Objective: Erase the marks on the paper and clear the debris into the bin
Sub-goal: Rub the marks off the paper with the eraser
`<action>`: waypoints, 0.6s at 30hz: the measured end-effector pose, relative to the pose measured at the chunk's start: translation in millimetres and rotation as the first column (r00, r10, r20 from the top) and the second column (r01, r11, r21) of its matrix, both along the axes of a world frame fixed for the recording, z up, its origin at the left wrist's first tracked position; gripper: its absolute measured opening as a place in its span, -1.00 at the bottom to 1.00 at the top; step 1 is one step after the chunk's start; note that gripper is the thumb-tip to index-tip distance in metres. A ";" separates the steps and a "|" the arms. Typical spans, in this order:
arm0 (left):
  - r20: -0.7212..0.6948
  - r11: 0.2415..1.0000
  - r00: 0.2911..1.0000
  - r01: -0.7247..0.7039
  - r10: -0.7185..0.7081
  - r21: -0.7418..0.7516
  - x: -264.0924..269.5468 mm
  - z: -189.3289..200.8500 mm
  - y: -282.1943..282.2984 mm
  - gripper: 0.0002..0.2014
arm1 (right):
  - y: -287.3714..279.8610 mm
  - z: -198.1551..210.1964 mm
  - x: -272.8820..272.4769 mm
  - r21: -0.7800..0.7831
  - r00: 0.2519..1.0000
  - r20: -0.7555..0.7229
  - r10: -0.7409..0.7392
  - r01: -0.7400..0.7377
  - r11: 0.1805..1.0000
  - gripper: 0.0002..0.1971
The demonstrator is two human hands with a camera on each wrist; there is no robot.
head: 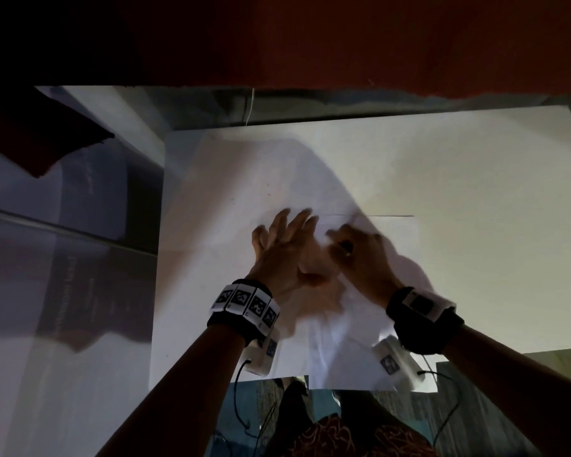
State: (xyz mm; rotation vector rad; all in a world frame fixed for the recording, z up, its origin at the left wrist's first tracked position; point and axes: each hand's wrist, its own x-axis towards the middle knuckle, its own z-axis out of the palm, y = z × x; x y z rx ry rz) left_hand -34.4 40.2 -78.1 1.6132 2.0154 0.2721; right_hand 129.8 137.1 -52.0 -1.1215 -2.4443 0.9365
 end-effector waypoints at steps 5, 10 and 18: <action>-0.014 1.000 1.000 0.005 -0.005 -0.015 0.2 0.1 1.1 0.19 | 6.6 -3.7 0.9 0.049 0.999 -0.007 -0.040 0.040 0.998 -0.88; 0.015 1.000 1.000 -0.003 0.003 0.026 -0.9 0.3 0.2 0.18 | -2.3 3.9 -10.1 0.014 0.981 0.004 0.195 -0.195 0.981 -0.93; 0.004 1.000 1.000 -0.006 0.006 -0.008 0.3 1.8 1.5 0.18 | 10.1 2.4 -19.1 0.074 0.998 -0.036 0.051 -0.048 0.996 -0.85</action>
